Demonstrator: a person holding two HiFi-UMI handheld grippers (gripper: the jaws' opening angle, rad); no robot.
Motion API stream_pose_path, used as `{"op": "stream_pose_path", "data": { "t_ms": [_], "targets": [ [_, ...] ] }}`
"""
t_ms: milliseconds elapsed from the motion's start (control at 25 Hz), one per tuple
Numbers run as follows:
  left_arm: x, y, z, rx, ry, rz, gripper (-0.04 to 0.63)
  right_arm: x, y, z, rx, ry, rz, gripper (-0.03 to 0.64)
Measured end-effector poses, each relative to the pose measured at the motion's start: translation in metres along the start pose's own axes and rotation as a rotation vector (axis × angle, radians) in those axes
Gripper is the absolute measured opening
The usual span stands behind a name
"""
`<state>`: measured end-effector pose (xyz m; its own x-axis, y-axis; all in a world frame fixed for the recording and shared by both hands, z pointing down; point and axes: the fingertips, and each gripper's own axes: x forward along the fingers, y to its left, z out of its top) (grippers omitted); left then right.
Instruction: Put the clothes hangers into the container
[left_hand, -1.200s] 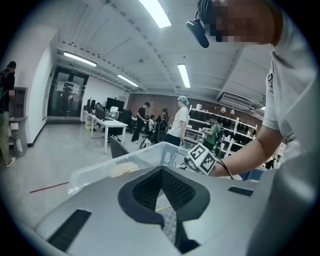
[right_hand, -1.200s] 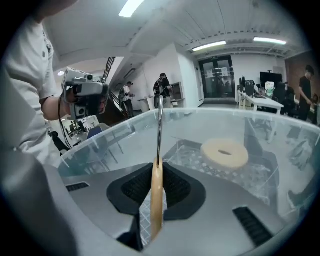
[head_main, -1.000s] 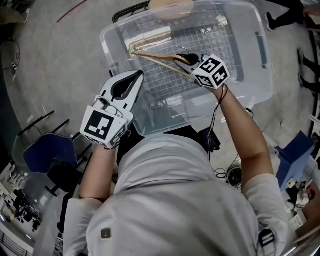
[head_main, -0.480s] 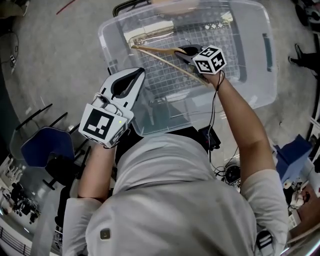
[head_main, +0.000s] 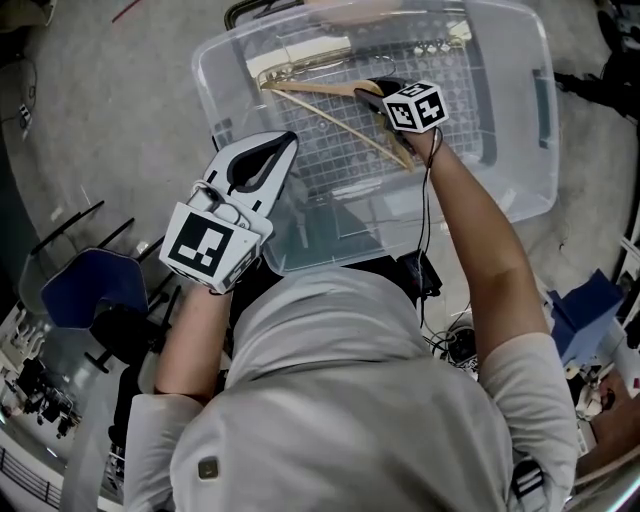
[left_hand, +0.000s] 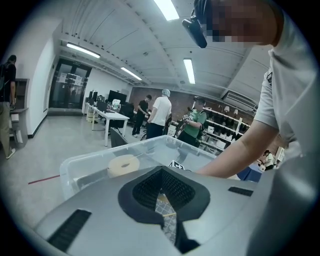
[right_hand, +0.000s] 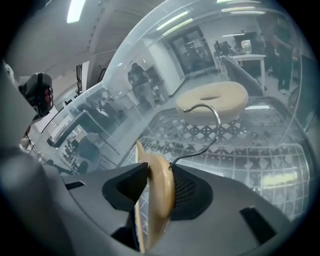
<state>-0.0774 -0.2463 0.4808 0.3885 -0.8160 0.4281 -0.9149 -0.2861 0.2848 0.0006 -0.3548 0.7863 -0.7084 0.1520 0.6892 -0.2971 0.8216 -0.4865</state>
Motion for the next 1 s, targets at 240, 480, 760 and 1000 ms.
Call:
{"op": "stream_pose_path", "data": {
  "t_ms": [240, 480, 760, 1000],
  "targets": [
    [0.006, 0.003, -0.004, -0.012, 0.013, 0.002, 0.017, 0.012, -0.026, -0.006, -0.016, 0.014, -0.105, 0.205],
    [0.005, 0.005, -0.017, -0.039, 0.084, 0.009, 0.017, 0.018, -0.050, -0.012, -0.009, 0.048, -0.210, 0.251],
    [0.002, 0.005, -0.016, -0.045, 0.076, 0.015, 0.017, 0.021, -0.064, -0.023, -0.030, 0.108, -0.280, 0.255],
    [-0.001, 0.008, -0.021, -0.050, 0.094, 0.020, 0.016, 0.023, -0.070, -0.031, 0.003, 0.103, -0.286, 0.255]
  ]
}}
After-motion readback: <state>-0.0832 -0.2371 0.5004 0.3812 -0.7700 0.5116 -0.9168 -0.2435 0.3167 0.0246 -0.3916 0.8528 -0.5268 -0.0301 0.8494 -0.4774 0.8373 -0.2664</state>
